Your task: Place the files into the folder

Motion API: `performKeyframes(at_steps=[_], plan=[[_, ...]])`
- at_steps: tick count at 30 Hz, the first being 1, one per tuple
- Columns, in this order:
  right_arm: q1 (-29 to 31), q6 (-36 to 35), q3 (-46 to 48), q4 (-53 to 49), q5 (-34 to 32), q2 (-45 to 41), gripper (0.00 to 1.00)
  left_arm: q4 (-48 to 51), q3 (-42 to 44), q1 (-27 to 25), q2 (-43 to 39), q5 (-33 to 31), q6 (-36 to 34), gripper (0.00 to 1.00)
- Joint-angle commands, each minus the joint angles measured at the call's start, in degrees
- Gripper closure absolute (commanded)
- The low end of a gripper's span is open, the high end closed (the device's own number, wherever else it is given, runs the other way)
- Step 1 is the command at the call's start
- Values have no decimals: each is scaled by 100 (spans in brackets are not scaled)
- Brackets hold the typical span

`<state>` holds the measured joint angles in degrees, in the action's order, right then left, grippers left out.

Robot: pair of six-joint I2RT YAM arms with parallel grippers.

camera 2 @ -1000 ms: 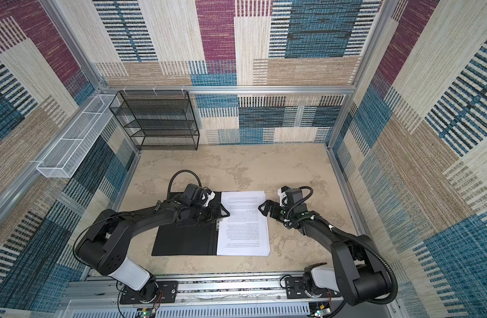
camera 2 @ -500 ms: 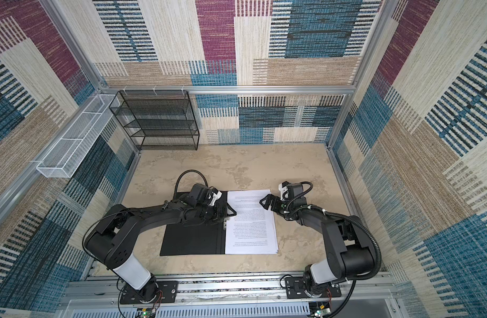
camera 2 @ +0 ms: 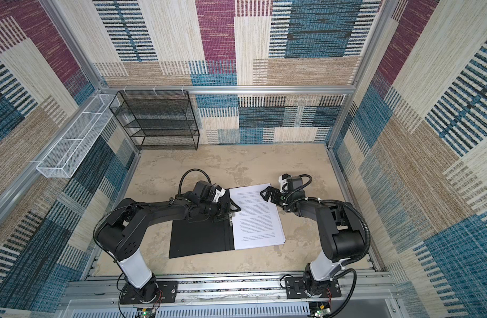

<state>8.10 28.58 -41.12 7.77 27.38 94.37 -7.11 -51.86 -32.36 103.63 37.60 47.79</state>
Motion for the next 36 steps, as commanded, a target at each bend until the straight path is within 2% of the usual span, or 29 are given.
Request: performKeyframes(at_steps=[1, 9, 17, 21, 24, 27, 30, 34, 36], plan=[[-57, -14, -222, -332, 349, 213, 0, 82, -160, -23, 322, -491, 71, 1], [-316, -62, -782, -433, 224, 530, 0, 100, -487, -121, 530, -491, 223, 1], [-327, -239, -1058, -714, -309, -10, 0, 1272, -854, -98, -286, -961, -293, 1], [-210, -413, -1135, -914, -252, -224, 2, 1278, -1017, 123, -408, -979, -348, 1], [-91, -493, -1068, -940, -29, -303, 7, 1069, -1245, 423, -109, -692, -314, 1], [8, -509, -939, -867, 319, -383, 16, 731, -1403, 649, 207, -492, -362, 1], [178, -616, -905, -925, 527, -421, 27, 360, -1612, 754, 546, 70, -464, 1], [418, -686, -891, -975, 904, -283, 59, 56, -1762, 762, 892, 459, -483, 1], [546, -728, -866, -991, 936, -206, 71, -51, -1791, 762, 1002, 560, -434, 1]])
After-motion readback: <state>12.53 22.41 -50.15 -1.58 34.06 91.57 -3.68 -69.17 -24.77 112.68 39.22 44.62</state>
